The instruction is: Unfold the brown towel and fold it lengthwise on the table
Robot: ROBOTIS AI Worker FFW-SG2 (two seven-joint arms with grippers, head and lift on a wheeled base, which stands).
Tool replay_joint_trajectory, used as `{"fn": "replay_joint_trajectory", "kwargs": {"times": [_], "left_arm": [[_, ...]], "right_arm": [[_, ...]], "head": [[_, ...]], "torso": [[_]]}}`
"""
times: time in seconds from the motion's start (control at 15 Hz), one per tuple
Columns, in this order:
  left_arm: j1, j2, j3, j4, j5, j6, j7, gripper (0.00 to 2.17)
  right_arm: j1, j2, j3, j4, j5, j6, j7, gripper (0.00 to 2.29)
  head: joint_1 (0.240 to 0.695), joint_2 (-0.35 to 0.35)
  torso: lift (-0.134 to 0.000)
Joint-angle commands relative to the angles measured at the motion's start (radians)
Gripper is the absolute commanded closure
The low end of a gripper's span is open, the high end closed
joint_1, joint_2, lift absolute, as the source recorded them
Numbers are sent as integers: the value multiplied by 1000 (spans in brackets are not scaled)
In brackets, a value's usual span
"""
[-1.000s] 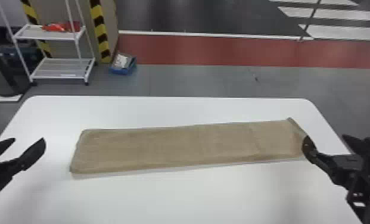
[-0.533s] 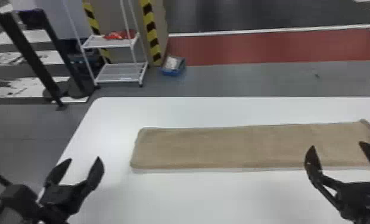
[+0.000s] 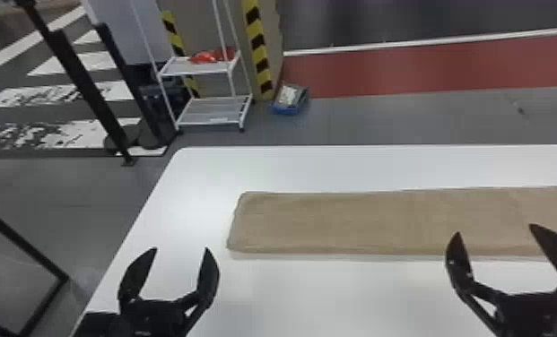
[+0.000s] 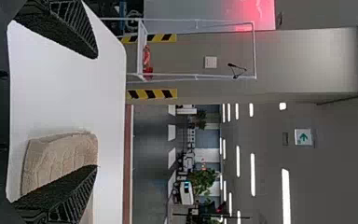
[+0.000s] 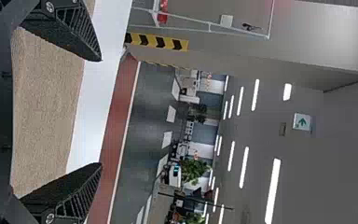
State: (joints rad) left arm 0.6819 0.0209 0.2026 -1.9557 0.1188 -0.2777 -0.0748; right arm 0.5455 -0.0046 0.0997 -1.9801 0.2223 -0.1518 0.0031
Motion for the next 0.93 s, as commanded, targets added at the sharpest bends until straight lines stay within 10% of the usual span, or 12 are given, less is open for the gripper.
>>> {"fn": "replay_joint_trajectory", "kwargs": {"times": [0.0,0.33,0.53,0.87], "left_arm": [[16,-4,-15,-43,-21,121,7,33],[22,-7,-12,-101,-16,271,70,33],[18,2,-17,-48,39,-57,90,36],[25,19,-69,-65,18,62,132,36]], "right_arm": [[7,5,9,-2,9,-5,2,83],[16,5,25,3,17,-5,12,83],[16,5,41,4,2,-2,14,83],[19,5,58,4,-14,-5,15,83]], "head": [[695,237],[695,250],[695,274],[695,284]], "torso": [[-109],[-109],[-109],[-109]]}}
